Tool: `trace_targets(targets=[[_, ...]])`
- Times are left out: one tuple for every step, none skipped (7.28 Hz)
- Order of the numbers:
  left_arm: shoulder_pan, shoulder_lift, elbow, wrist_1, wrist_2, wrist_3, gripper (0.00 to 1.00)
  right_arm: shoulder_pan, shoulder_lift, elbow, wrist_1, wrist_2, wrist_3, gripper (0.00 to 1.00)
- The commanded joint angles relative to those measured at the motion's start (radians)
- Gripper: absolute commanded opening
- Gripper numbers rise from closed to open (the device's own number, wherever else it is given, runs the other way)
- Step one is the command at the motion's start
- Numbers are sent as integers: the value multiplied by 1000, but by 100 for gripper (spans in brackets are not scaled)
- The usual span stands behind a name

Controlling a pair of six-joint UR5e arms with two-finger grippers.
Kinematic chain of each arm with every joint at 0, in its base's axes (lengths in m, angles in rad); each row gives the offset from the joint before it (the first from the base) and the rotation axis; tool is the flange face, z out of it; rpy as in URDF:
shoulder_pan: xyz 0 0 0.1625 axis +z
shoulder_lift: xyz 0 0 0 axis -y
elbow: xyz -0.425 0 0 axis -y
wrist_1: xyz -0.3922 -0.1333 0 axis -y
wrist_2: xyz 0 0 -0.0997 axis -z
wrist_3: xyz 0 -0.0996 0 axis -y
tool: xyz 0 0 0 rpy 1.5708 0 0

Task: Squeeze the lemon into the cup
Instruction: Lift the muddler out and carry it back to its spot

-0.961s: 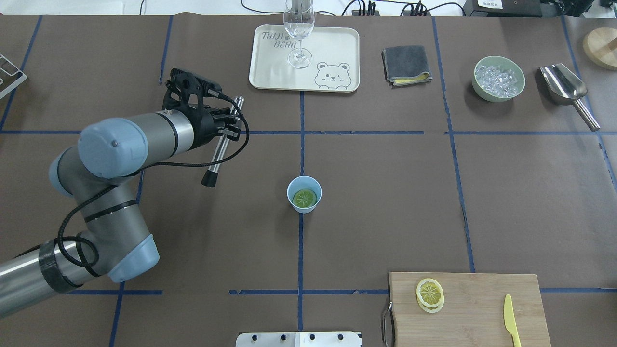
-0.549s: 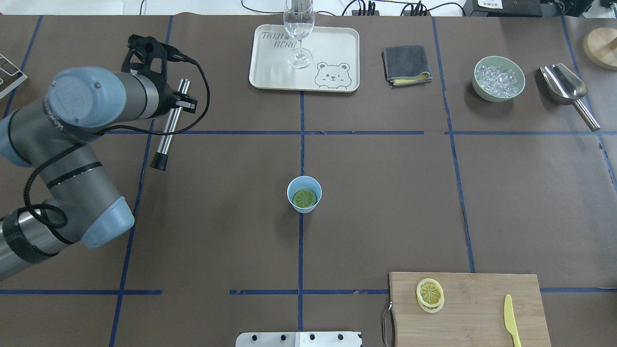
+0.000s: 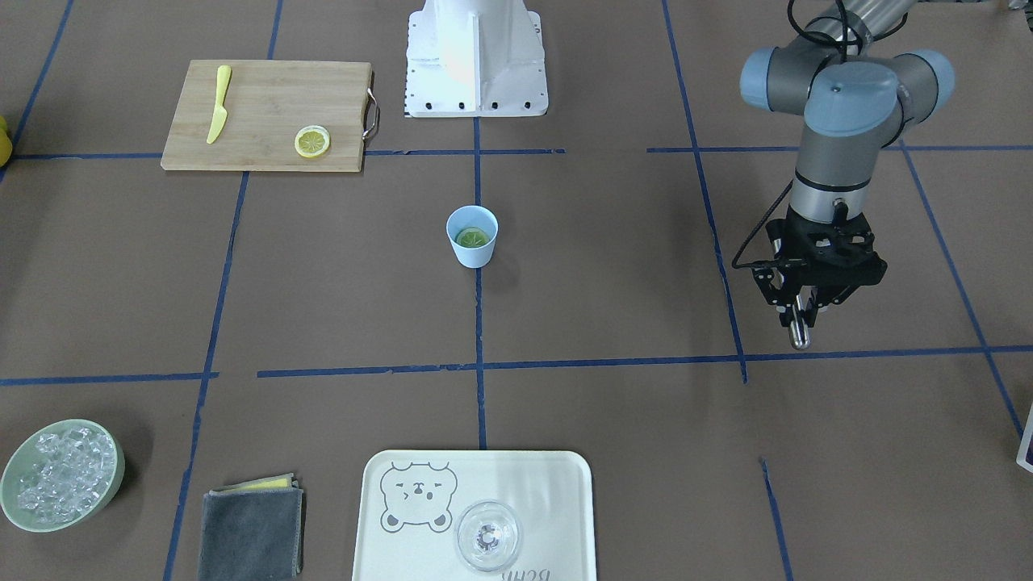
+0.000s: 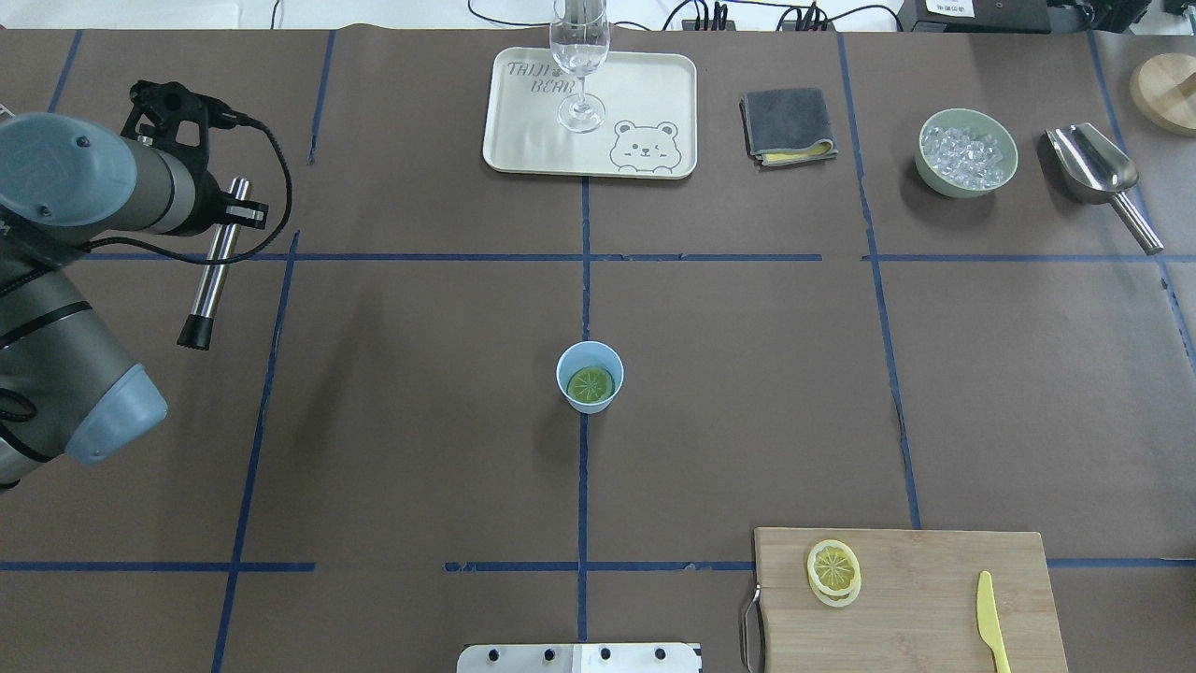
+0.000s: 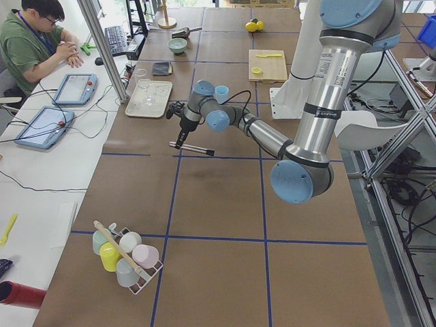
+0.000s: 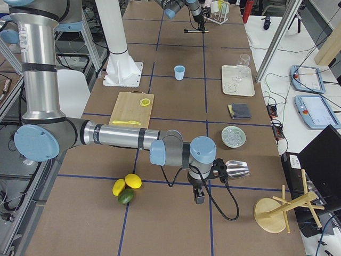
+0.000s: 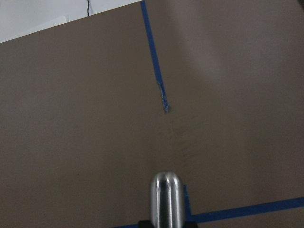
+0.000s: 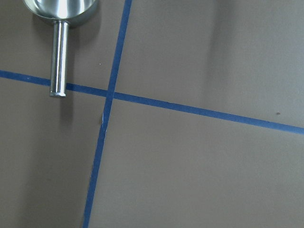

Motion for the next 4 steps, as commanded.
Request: trace_targets(targets=[[0,24,23,1,-70,-62,0,0,0,-2,0,0,-1,100],[8,21,49,1,-72,-113,0,0,1,-2,0,0,1,100],[10,21,64,-1,-72,-115,0,0,1,-2,0,0,1,100],[10,20,77,-1,-72,-116,0,0,3,-2,0,0,1,100]])
